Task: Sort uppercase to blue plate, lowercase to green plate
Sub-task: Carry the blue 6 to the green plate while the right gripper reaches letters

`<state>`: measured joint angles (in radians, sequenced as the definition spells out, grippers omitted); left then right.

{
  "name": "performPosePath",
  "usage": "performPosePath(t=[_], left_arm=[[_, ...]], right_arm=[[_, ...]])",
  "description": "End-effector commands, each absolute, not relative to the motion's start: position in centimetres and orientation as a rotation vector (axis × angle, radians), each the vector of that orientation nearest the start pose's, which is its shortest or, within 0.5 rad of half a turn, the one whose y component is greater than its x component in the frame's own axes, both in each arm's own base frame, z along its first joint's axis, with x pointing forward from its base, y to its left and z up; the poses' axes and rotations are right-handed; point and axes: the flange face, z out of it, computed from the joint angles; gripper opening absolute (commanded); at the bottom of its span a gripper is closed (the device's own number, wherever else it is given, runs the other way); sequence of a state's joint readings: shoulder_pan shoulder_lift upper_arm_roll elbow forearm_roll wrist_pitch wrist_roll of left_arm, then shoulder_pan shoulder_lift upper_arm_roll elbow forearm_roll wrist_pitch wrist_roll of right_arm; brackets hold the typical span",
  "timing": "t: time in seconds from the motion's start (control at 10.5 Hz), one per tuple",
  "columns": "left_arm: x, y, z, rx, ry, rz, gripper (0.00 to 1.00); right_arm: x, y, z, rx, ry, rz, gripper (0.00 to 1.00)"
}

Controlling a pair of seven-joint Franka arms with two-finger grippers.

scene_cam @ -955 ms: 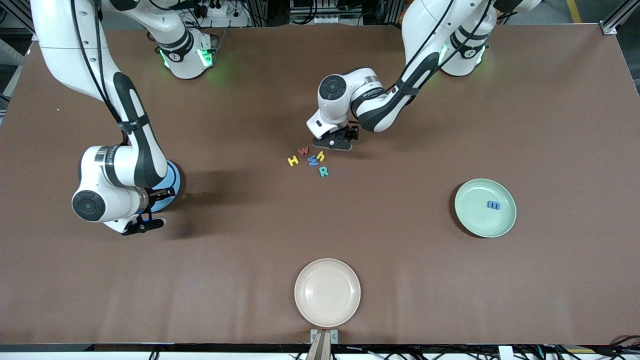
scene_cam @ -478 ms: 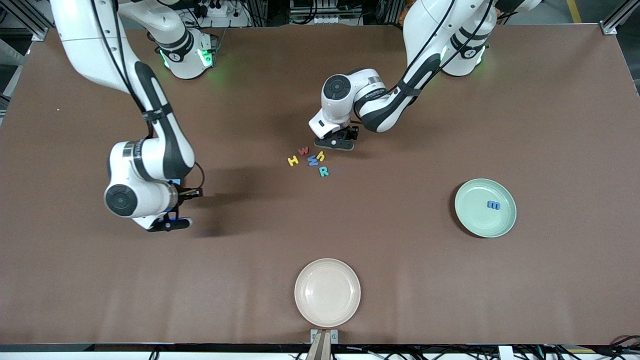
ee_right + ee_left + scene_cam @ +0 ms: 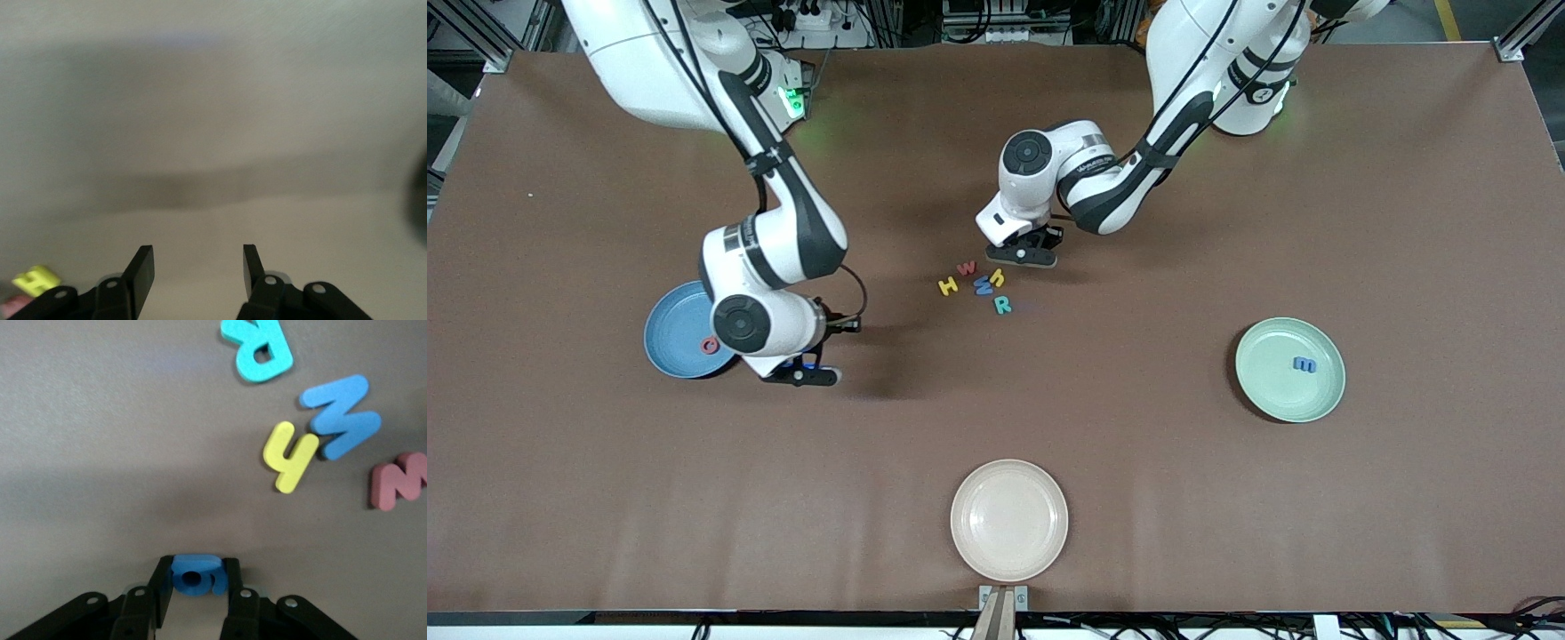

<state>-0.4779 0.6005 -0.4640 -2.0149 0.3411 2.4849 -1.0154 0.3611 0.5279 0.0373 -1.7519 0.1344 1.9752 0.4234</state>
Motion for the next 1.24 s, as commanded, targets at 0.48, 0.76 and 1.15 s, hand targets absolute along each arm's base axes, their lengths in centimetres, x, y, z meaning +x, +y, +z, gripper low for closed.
performPosePath(t=[0.48,0.76,1.15], left_arm=[[49.0,-34.7,29.8,-3.116,0.062,-0.092,0.0],[54.8,-23.6,32.8,-3.078,0.187,-0.062,0.0],[58.4,-8.2,30.3,-3.004,0.303,0.057,0.0]], right_arm=[[50.6,35.4,25.7,-3.036,0.388,0.397,0.62],[47.9,40.3,26.4,-2.973,0.6,0.346,0.62],[45.6,43.4,25.2,-2.909,0.807,0.242,0.62]])
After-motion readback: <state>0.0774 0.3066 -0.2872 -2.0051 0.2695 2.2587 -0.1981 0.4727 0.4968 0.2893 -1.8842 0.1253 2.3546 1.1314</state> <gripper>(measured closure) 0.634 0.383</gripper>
